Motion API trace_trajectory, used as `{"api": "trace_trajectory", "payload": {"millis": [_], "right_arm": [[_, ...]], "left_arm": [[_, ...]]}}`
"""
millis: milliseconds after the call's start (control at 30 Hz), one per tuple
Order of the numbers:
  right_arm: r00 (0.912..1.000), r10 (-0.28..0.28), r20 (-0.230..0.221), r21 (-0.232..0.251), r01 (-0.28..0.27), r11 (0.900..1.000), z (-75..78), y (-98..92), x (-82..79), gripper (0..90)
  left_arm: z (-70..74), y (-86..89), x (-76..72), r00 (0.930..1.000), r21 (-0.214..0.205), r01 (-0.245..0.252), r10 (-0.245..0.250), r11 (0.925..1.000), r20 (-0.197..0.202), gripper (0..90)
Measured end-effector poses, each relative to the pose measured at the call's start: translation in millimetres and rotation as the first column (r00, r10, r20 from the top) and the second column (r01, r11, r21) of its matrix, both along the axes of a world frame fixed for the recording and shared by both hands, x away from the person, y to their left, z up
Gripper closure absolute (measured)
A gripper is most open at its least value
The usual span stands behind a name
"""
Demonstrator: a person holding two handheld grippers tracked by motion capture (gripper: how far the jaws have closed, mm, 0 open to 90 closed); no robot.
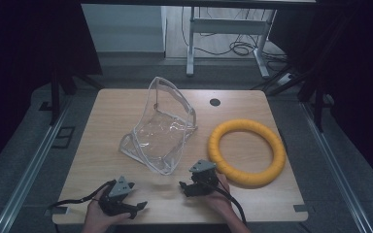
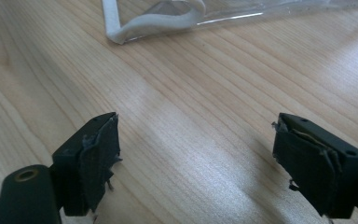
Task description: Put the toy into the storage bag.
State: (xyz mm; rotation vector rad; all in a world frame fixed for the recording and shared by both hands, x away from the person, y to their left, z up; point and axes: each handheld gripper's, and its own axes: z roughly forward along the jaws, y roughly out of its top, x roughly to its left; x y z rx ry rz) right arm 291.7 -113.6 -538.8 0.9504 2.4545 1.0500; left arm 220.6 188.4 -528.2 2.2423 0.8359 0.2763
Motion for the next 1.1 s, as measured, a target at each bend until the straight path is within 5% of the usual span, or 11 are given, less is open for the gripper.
{"api": "trace_trajectory", "payload": {"millis": [767,1100], "right_arm": [[0.9989,0.046,0.003,0.083,-0.047,0.9955,11.9,-7.4,-3.7,25.3],[0.9954,0.095,0.012,0.111,-0.096,0.9892,33.7,-17.4,-5.0,28.2]], "left_arm": [[-0.8,-0.9,-0.8,1.0000,-0.004,0.000,0.000,1.0000,-0.006,18.4],[4.1,2.0,2.0,0.9999,-0.016,-0.015,0.015,0.9998,-0.004,18.4]]}}
